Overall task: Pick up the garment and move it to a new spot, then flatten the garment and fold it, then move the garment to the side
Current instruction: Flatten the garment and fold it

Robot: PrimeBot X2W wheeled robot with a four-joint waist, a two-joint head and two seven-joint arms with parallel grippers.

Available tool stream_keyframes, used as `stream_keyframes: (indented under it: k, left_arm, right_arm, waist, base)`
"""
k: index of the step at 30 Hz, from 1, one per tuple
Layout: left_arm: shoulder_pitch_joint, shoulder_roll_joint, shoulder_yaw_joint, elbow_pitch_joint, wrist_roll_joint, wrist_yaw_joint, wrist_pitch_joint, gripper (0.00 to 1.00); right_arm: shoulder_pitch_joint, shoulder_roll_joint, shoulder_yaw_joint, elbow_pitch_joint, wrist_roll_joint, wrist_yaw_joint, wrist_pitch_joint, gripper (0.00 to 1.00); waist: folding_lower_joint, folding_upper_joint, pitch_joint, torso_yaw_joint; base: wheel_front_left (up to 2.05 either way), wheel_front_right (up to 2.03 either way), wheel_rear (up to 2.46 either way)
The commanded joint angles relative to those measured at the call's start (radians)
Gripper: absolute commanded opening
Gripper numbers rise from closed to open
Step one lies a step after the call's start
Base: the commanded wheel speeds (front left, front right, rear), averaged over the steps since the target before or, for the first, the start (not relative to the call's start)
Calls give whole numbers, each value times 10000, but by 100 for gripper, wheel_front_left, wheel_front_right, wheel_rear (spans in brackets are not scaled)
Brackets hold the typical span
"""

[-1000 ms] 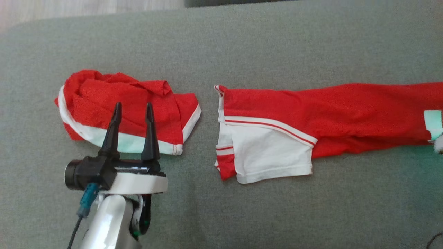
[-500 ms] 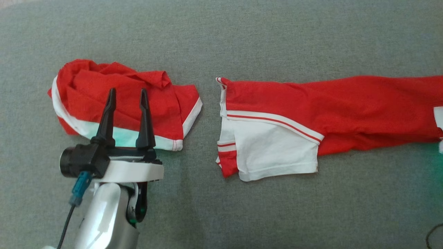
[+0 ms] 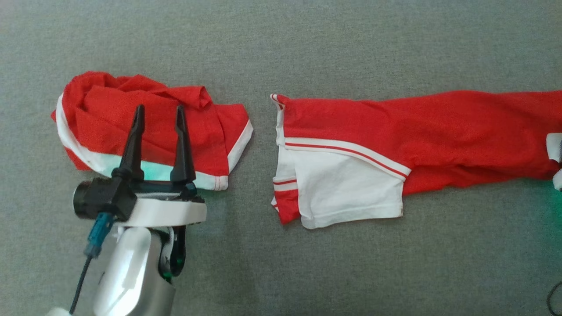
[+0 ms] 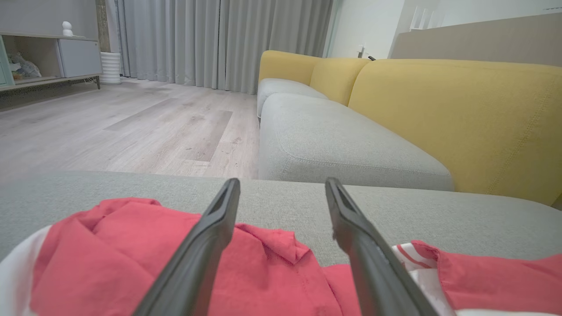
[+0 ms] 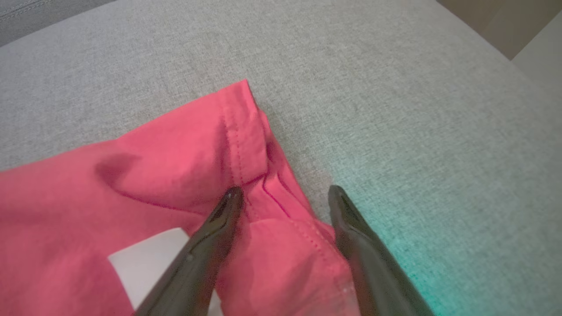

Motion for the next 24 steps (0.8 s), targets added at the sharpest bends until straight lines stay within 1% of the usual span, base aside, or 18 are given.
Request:
stream_keyframes:
  k: [1,6,7,8,9,12,15,17,20,22,24]
  left_arm:
    - [-313,44,425,-370,105,-14,-80,100]
    - [-326,44,610,-438,90,-6,-80,100]
    - [-316,44,650,-428,80,-13,-80,100]
    - [-301,44,686,-402,50,-30,-80,100]
    - [-289,44,717,-378,37,-42,-80,100]
    - [-255,44,761,-347,47,-38,-80,100]
    - [-182,44,735,-317,31,-34,-80,100]
    - [-127,44,718,-308,6,-27,-80,100]
    - [-50,44,688,-302,-35,-1,-80,100]
    - [10,44,662,-299,-72,9,-80,100]
    - [80,43,650,-310,-129,32,-80,100]
  right_arm:
    - [181,-184,363,-299,256,-9,152,100]
    - [373,-184,434,-534,691,-9,271,100]
    - [409,-176,470,-571,744,-9,295,61]
    - [444,-165,514,-602,787,-9,313,13]
    - [478,-159,557,-629,826,-9,329,0]
    - [585,-224,596,-726,911,-9,292,0]
    - [686,-425,432,-788,723,-9,133,0]
    - [716,-585,197,-799,380,-9,-26,0]
    - [702,-827,-300,-835,-662,-9,-383,0]
    - [552,-676,-620,-854,-1070,-9,-470,0]
    - [456,-508,-690,-894,-1308,-9,-506,0]
  waist:
    - [0,0,53,8]
    - [0,0,85,-23]
    - [0,0,77,-40]
    - [0,0,57,-66]
    - [0,0,23,-94]
    - [0,0,-157,-166]
    - [0,0,-394,-223]
    - [0,0,-542,-255]
    - [0,0,-721,-269]
    - [0,0,-857,-266]
    - [0,0,-1012,-259]
  base:
    - [0,0,0]
    - [0,0,0]
    - [0,0,0]
    - [0,0,0]
    - [0,0,0]
    - [0,0,0]
    - [0,0,0]
    - [0,0,0]
    - [0,0,0]
    - [0,0,0]
    - [0,0,0]
